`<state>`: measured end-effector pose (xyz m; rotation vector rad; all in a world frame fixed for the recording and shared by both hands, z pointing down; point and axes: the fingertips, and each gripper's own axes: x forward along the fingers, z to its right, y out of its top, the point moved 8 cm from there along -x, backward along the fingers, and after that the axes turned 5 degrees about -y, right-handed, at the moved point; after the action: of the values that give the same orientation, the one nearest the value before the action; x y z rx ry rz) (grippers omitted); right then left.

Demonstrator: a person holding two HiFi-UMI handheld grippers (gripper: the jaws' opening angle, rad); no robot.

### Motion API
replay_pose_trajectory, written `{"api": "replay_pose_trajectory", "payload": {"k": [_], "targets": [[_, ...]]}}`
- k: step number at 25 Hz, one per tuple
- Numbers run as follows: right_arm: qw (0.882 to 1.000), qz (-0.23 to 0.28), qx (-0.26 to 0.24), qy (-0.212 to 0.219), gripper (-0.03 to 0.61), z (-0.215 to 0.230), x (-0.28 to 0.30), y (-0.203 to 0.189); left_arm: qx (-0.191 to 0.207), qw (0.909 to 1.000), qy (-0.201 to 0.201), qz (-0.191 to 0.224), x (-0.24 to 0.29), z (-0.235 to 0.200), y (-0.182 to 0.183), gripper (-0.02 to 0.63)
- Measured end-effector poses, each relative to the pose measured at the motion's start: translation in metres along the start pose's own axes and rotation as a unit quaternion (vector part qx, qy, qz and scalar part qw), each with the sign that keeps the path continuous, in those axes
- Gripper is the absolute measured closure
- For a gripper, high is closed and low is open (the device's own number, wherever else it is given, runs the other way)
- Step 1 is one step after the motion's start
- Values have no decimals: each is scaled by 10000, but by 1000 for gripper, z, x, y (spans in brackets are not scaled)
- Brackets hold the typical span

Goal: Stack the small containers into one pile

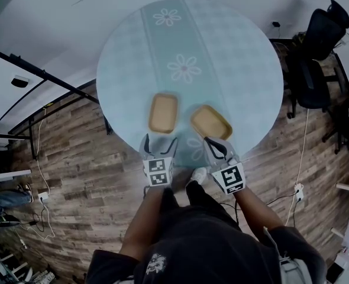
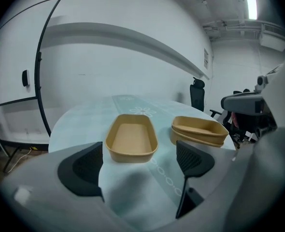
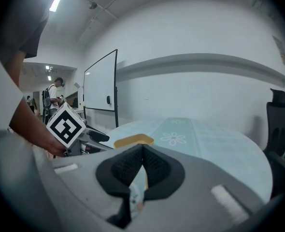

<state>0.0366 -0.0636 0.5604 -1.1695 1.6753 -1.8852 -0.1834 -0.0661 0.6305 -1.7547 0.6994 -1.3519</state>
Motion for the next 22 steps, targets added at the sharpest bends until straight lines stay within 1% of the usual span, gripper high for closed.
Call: {"api": "replay_pose_trajectory", "payload": {"k": [2, 9, 12, 17, 22], "targets": [[10000, -12, 8, 7, 577, 0, 1, -1, 76, 10000, -18, -57, 2, 0, 0, 152], [10000, -19, 67, 37, 577, -3, 5, -2, 116, 9997, -76, -208, 9, -6, -5, 152], [10000, -30, 79, 43, 577, -2, 6, -3, 76, 9995, -80, -284, 11, -9, -8, 152], [9999, -82, 92, 45, 577, -2, 8, -4, -41, 9996, -62, -287, 19, -13, -8, 151], [9999, -82, 126, 28, 577, -1, 8, -4, -80, 9989, -28, -458, 34, -17, -12, 98]]}}
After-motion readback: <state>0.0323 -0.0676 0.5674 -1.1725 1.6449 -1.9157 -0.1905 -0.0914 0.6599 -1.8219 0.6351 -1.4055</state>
